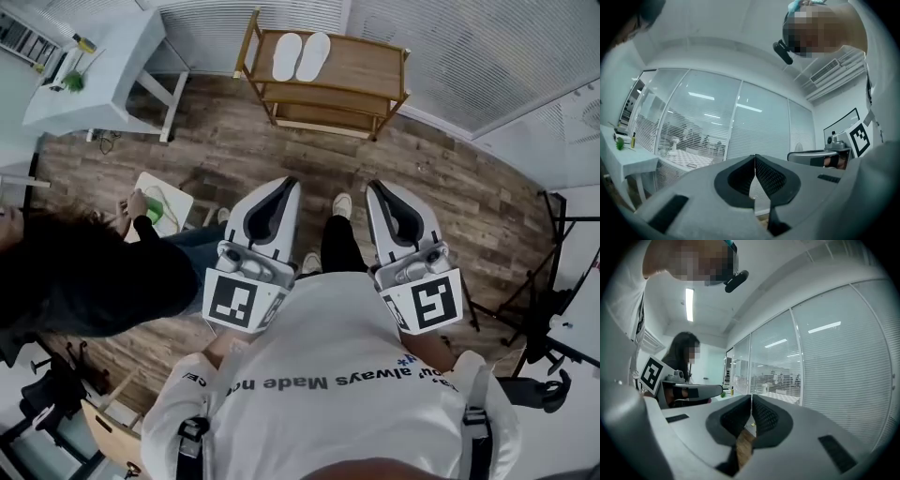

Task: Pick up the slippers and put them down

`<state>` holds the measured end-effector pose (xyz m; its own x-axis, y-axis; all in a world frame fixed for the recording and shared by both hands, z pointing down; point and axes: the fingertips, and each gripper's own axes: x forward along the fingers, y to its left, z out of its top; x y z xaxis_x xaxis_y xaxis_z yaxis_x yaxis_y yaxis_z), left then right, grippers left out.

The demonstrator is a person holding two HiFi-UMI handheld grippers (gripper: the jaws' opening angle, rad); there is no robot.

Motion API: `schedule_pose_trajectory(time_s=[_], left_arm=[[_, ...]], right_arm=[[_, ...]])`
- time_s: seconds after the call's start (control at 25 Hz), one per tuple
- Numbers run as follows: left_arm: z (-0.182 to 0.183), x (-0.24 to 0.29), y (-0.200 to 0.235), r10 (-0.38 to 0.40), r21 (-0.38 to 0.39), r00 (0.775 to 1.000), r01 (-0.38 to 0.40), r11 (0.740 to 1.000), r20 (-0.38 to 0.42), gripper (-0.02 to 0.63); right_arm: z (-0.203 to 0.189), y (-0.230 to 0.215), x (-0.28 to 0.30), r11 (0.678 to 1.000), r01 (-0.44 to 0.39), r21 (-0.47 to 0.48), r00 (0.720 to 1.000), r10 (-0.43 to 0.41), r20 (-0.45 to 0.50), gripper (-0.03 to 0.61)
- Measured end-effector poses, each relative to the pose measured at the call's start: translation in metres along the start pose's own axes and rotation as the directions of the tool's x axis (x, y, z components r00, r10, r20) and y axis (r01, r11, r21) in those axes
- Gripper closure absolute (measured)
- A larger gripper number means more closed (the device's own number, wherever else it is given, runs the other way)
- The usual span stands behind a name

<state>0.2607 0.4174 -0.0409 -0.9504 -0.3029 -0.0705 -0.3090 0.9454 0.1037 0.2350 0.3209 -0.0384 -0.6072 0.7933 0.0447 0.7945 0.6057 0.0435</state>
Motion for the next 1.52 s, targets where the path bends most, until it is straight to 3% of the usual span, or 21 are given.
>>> schedule_pose_trajectory(time_s=[0.36,0.88,1.2,1.52], left_arm=[[-0.014,0.104,0.047,0.01,-0.014,0.999,-0.01,1.0,-0.038,0.601],[-0.01,0.273,0.091,0.055,0.022,0.998,-0.055,0.998,-0.029,0.601],[-0.017,0.319,0.138,0.084,0.019,0.995,-0.084,0.996,-0.048,0.6],[-0.021,0.362,0.234,0.071,0.004,0.996,-0.071,0.997,-0.05,0.6]], right_arm=[[-0.008,-0.084,0.077,1.0,-0.008,0.013,1.0,0.008,-0.026,0.563],[-0.006,-0.233,0.174,0.999,-0.031,0.025,0.999,0.032,-0.011,0.561],[-0.013,-0.263,0.237,0.997,-0.061,0.05,0.998,0.062,-0.022,0.561],[-0.021,-0.267,0.341,0.997,-0.055,0.055,0.997,0.057,-0.045,0.561]])
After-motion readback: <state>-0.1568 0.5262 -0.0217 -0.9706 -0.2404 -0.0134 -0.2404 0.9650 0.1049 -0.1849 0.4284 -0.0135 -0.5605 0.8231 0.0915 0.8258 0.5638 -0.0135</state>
